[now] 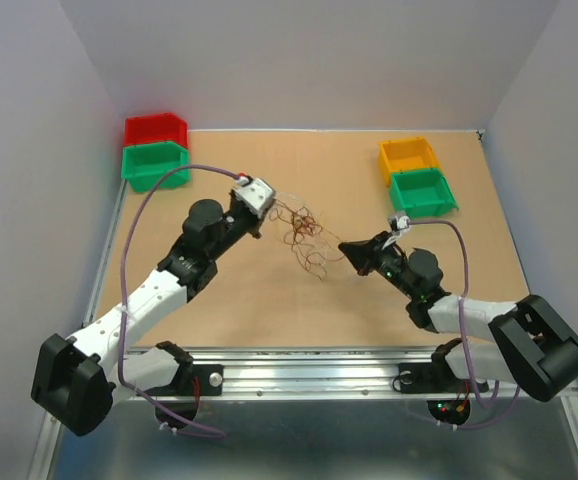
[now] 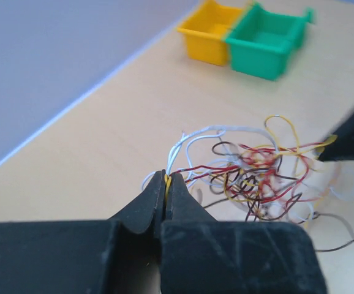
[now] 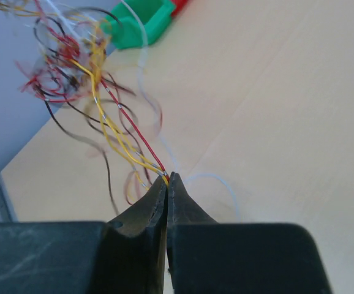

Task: Untangle the cables

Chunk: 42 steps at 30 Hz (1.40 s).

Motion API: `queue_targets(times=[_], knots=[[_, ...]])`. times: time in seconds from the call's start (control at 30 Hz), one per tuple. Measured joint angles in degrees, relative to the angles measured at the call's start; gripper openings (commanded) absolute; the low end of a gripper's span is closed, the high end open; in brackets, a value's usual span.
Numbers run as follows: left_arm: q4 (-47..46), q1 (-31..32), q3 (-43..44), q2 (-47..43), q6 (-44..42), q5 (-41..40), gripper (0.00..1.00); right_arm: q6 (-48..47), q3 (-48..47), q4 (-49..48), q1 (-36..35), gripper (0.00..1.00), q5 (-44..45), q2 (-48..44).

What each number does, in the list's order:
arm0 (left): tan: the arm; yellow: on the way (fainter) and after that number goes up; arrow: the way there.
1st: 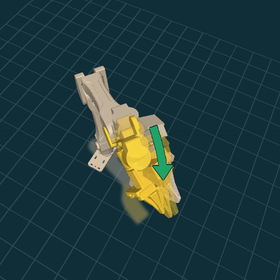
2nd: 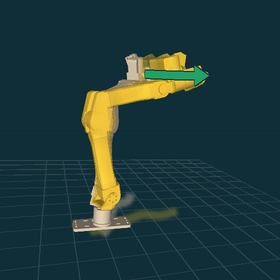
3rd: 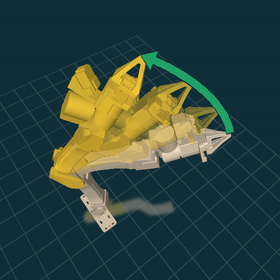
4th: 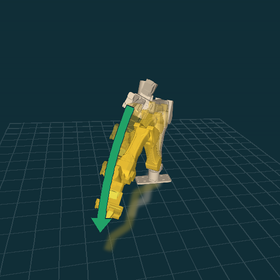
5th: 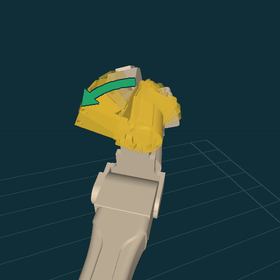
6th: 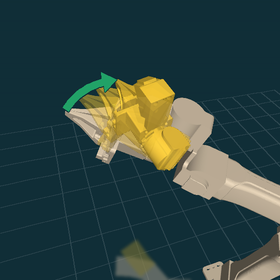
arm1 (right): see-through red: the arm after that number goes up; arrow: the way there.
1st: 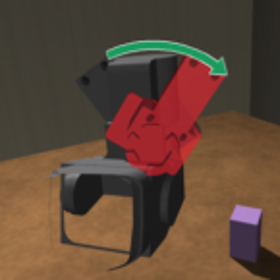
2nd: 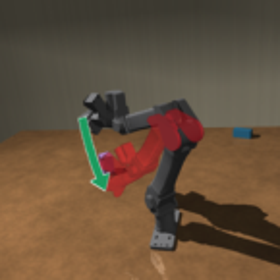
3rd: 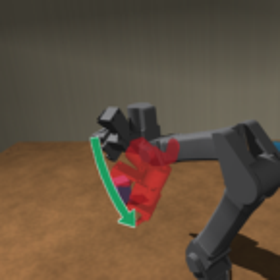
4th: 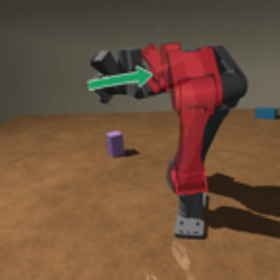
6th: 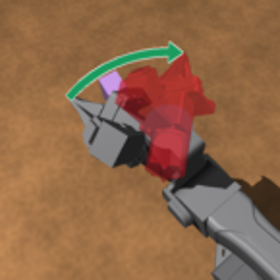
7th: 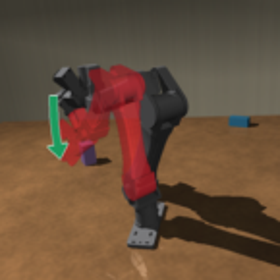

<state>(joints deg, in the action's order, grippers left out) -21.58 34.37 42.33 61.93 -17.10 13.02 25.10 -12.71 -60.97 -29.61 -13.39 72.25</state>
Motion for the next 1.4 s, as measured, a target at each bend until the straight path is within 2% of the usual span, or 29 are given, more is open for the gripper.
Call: queue_targets(times=[0.1, 0.2, 0.57, 0.6, 0.63, 0.67, 0.7, 0.73, 0.83, 0.93, 1.0, 1.1, 1.13, 1.17, 1.23, 1.3, 1.33, 1.4], knots=[[-4.15, -4.92, -0.22, -2.14, 3.91, -9.14, 0.00, 0.92, -0.48, 4.55, -0.20, 0.00, 8.90, -2.69], [-7.48, -7.19, -0.63, -2.23, 5.75, -15.96, 0.00, 1.86, -0.44, 9.57, -0.11, 0.01, 15.91, -4.96], [-10.32, -7.78, -1.38, -0.63, 7.04, -27.36, 0.00, 5.92, 1.73, 26.21, -0.11, 0.01, 37.94, -21.33], [-10.34, -7.78, -1.38, -0.61, 7.15, -28.26, 0.00, 6.34, 2.25, 27.36, -0.11, 0.03, 39.52, -23.78], [-10.36, -7.76, -1.38, -0.61, 7.21, -28.98, 0.00, 6.78, 2.82, 29.16, -0.11, 0.10, 41.44, -27.10], [-10.47, -7.76, -1.38, -0.61, 7.21, -29.27, 0.00, 7.10, 3.15, 29.81, -0.11, 0.12, 42.34, -28.72], [-10.56, -7.76, -1.38, -0.61, 7.28, -29.29, 0.00, 7.28, 3.50, 30.95, -0.11, 0.12, 43.12, -31.08], [-10.58, -7.85, -1.38, -0.61, 7.30, -27.52, 0.00, 7.32, 3.85, 31.52, -0.11, 0.21, 43.50, -32.65], [-10.78, -7.69, -1.38, -0.37, 6.75, -19.39, 0.00, 5.73, 4.33, 33.05, -0.11, 0.33, 41.29, -35.58], [-9.51, -5.01, -0.28, 2.56, 4.59, -9.07, 0.00, 3.48, 4.33, 32.59, -0.11, 0.37, 35.36, -35.30], [-8.46, -1.27, 0.57, 5.33, 2.56, -6.73, 0.00, 2.29, 4.33, 31.58, -0.11, 0.40, 30.77, -33.40], [-6.38, 5.35, 0.85, 9.86, -0.70, -3.48, 0.00, 0.24, 4.22, 29.73, -0.11, 0.57, 24.20, -28.39], [-5.79, 6.62, 0.85, 10.99, -1.44, -2.29, 0.00, -0.20, 4.20, 29.46, -0.11, 0.67, 22.25, -26.34], [-5.20, 7.56, 0.90, 12.13, -1.95, -1.29, 0.00, -0.46, 4.20, 29.44, -0.11, 0.71, 20.81, -24.17], [-3.32, 8.02, 1.51, 14.01, -2.84, 0.92, 0.04, -0.85, 4.20, 29.44, -0.11, 0.78, 19.21, -21.64], [-1.44, 8.02, 2.99, 15.69, -3.82, 2.75, 0.23, -0.92, 4.20, 29.27, -0.11, 0.81, 18.32, -20.90], [-0.48, 8.04, 4.07, 16.63, -4.50, 3.56, 0.41, -0.92, 4.20, 28.81, -0.11, 0.84, 18.14, -20.98], [1.42, 8.07, 6.16, 17.99, -5.33, 4.52, 0.53, -0.94, 4.20, 28.35, -0.11, 0.84, 17.90, -21.68]])
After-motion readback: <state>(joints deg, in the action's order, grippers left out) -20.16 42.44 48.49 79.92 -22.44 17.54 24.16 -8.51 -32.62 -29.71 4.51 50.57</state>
